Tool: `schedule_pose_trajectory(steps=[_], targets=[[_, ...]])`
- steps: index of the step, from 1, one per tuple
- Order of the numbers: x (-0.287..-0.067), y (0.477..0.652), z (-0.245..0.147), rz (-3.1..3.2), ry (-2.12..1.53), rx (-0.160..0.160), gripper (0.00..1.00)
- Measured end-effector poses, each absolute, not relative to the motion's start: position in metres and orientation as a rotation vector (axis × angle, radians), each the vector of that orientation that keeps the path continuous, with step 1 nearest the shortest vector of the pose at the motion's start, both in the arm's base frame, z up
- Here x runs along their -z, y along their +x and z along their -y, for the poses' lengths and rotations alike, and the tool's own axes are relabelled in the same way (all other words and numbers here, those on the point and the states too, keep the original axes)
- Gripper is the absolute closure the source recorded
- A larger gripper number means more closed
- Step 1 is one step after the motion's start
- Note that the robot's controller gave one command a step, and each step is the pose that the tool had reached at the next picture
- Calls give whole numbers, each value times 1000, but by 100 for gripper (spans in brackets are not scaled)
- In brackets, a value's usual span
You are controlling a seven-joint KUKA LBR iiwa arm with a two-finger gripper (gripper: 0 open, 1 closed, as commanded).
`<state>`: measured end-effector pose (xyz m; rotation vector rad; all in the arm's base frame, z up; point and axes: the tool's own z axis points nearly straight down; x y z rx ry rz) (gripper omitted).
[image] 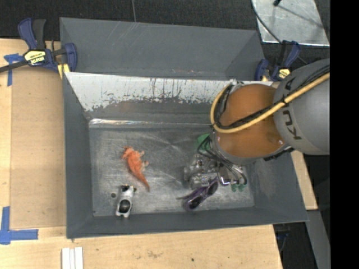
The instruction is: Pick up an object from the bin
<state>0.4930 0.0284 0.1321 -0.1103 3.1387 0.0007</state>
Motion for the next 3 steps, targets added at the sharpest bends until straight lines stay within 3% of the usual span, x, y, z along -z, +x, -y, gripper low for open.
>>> schedule_pose_trajectory(steps=[1,2,3], targets=[[-137,499,-10,-3087,-567,1,100],[-157,484,35,-3135,-178,1,0],[-157,484,35,-3135,-178,0,0]])
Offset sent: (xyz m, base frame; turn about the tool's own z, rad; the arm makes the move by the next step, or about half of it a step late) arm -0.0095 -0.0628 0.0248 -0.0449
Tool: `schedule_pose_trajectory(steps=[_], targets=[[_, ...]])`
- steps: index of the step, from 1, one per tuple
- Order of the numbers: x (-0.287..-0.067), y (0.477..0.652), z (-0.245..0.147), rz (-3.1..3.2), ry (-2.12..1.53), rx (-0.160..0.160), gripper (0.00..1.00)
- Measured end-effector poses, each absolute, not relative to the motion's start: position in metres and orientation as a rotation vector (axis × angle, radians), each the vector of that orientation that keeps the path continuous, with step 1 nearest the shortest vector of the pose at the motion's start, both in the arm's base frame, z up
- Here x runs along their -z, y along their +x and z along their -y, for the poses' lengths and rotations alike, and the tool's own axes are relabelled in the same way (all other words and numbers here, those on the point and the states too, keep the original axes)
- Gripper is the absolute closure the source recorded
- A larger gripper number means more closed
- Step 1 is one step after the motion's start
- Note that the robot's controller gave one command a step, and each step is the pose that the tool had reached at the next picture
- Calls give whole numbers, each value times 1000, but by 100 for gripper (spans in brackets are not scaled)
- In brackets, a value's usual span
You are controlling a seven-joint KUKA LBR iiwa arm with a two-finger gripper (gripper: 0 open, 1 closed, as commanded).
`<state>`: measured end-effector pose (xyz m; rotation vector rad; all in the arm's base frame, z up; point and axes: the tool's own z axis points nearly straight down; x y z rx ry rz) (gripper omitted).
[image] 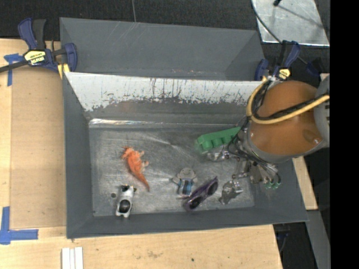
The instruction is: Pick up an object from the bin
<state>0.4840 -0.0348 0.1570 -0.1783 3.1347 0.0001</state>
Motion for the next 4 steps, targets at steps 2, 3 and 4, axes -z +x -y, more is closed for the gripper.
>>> schedule_pose_trajectory(steps=[2,3,4], targets=[[-79,539,-4,-3080,-564,4,100],[-77,541,-3,-3069,-560,7,0],[-77,541,-3,-3070,-559,6,0]])
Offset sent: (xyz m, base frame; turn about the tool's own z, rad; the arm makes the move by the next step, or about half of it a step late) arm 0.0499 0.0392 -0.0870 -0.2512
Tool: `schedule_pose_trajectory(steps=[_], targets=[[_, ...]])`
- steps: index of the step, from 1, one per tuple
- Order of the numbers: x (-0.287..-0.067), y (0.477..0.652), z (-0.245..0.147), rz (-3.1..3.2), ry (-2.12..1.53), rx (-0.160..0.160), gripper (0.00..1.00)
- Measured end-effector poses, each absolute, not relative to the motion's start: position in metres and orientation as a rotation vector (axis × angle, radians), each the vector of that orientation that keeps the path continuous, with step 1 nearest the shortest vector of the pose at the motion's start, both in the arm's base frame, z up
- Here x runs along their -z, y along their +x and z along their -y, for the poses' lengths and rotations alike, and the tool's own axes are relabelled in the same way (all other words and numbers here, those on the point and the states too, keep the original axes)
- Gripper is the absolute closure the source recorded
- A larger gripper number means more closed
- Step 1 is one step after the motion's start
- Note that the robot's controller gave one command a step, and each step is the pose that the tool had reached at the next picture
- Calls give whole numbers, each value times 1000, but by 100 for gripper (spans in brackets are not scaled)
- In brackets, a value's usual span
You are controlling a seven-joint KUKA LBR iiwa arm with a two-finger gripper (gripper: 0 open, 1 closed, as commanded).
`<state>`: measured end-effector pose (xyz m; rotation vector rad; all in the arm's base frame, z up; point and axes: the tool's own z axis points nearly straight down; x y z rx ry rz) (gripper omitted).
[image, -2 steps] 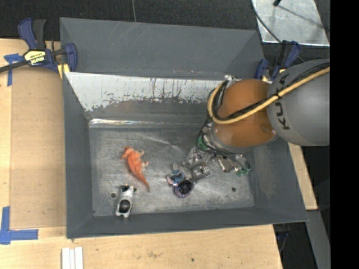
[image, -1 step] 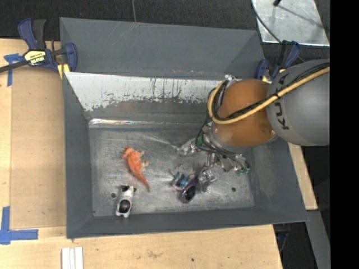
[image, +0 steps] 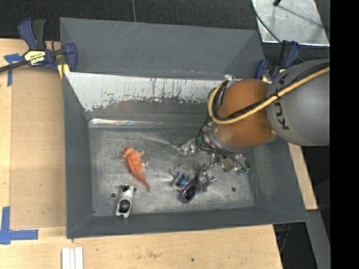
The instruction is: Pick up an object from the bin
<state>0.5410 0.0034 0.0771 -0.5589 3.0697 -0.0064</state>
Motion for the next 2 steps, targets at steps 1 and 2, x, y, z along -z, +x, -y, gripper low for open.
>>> schedule_pose_trajectory(steps=[1,2], targets=[[-77,526,-8,-3052,-631,8,0],[-79,497,-61,-3058,-666,-4,100]])
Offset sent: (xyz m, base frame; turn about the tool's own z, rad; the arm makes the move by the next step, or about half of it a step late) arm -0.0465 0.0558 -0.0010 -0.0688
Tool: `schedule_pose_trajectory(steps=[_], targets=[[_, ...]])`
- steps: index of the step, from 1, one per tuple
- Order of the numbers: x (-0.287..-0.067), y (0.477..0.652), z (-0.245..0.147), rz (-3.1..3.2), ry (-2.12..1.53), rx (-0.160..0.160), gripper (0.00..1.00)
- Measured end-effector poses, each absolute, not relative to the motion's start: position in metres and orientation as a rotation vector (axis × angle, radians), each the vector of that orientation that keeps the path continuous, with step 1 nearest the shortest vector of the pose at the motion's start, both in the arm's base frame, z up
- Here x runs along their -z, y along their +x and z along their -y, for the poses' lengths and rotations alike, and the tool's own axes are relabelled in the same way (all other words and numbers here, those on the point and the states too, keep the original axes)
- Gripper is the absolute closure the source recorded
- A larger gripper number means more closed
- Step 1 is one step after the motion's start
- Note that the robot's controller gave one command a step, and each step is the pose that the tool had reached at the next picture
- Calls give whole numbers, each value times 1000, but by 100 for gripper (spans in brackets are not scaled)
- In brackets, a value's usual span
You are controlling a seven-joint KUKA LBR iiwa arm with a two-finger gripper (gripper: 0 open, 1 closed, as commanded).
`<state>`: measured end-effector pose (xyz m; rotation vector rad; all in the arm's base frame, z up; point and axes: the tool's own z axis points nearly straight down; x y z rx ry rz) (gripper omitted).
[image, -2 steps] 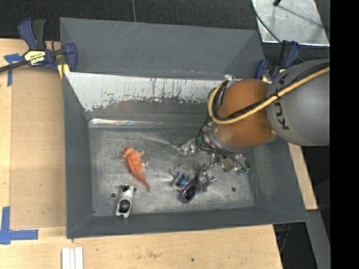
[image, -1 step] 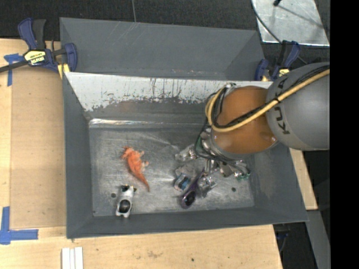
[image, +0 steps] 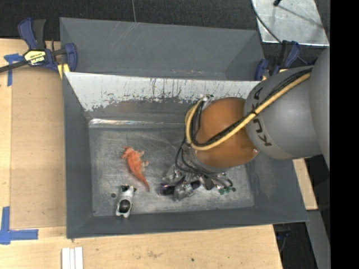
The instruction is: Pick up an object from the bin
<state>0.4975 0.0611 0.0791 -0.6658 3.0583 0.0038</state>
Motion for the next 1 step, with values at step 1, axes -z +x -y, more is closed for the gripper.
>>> schedule_pose_trajectory(steps=[1], targets=[[-78,497,-60,-3061,-665,-2,100]])
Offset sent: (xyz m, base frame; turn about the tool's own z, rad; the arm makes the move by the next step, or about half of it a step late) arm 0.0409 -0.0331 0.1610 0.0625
